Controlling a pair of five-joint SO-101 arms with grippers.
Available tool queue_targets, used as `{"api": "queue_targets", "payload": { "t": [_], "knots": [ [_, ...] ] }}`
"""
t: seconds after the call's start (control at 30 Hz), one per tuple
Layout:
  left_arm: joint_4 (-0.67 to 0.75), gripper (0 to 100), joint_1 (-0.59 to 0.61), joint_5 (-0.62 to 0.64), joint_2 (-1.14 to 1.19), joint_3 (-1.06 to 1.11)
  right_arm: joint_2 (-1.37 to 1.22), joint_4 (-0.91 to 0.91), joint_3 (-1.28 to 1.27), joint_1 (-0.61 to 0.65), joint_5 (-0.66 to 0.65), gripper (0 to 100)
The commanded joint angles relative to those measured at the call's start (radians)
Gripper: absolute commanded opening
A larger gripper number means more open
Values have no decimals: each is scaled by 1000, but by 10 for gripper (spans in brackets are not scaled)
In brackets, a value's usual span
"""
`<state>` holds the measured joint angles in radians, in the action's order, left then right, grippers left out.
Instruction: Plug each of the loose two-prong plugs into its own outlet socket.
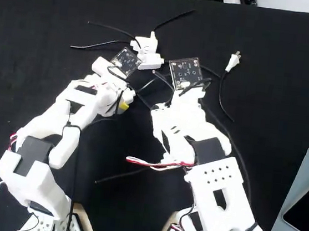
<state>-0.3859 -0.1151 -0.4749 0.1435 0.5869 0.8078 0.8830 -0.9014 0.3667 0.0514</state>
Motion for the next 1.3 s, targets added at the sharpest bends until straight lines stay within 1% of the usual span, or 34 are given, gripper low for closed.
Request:
{"api": "queue_targets", "payload": {
  "t": [0.0, 0.1, 0.17, 0.37, 0.5, 0.67, 0.73, 0.8, 0.87, 0.9, 0.97, 1.1, 1.2, 1.27],
  "knots": [
    [5, 148, -7, -11, -29, -36, 24, -20, 4, -14, 2, 11],
    [-18, 53, -7, -11, -89, -4, 24, -20, 4, -14, 3, 11],
    [-55, 26, -7, -11, -146, 31, 24, -20, 2, -14, 3, 11],
    [-258, 29, -42, -11, -390, 151, 22, -18, 2, -14, 6, 11],
    [-381, 29, -107, -11, -578, 272, 22, -18, 2, -23, 8, 11],
    [-397, 34, -134, -11, -760, 452, 22, -18, 2, -44, 8, 11],
    [-408, 87, -127, -5, -806, 490, 22, -18, 2, -44, 8, 11],
    [-428, 179, -119, 11, -844, 510, 22, -18, 2, -44, 8, 11],
    [-477, 249, -101, 83, -885, 498, 22, -18, 2, -44, 8, 11],
    [-497, 265, -93, 121, -908, 487, 22, -18, 2, -44, 8, 11],
    [-549, 266, -87, 158, -957, 458, 22, -18, 2, -44, 8, 11],
    [-638, 266, -114, 163, -1031, 444, 22, -18, 2, -44, 8, 11],
    [-629, 266, -143, 163, -1043, 496, 22, -18, 2, -44, 8, 11],
    [-578, 266, -162, 163, -1043, 550, 22, -18, 2, -44, 8, 11]
  ]
}}
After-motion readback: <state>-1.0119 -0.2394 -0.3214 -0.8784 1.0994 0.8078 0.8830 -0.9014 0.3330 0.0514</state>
